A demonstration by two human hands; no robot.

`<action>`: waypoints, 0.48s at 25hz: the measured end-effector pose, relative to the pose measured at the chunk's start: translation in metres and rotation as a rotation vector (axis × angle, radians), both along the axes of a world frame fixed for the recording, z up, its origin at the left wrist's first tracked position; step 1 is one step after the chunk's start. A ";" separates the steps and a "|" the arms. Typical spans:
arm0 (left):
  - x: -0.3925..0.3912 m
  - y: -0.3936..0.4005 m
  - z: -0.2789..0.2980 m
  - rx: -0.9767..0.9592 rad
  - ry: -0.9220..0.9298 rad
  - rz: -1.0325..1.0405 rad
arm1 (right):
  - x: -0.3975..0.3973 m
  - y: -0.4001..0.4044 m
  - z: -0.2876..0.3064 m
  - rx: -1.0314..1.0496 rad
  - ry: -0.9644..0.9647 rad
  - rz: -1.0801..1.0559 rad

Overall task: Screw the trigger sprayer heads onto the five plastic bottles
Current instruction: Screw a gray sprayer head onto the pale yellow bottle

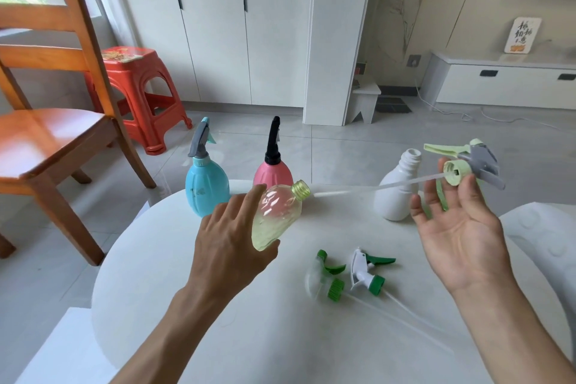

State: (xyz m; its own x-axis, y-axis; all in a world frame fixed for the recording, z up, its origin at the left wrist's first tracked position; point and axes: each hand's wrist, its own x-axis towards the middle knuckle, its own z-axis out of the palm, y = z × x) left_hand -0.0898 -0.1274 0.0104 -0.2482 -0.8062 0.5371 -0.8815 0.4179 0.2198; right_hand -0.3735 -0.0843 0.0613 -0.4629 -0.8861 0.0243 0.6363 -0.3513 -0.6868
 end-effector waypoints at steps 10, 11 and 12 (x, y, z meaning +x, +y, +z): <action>0.002 0.002 -0.005 0.007 -0.053 -0.001 | 0.009 -0.008 -0.009 0.042 0.042 0.046; 0.003 0.001 -0.004 0.003 -0.044 0.007 | 0.007 -0.009 -0.008 0.035 0.041 0.032; 0.003 0.001 -0.004 -0.005 -0.034 0.012 | 0.004 -0.009 -0.008 0.023 0.033 0.017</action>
State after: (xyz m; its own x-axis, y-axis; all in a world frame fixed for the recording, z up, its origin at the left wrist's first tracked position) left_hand -0.0863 -0.1265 0.0066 -0.2563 -0.8067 0.5324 -0.8935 0.4078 0.1878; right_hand -0.3697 -0.0935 0.0535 -0.4475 -0.8941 0.0185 0.6188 -0.3245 -0.7154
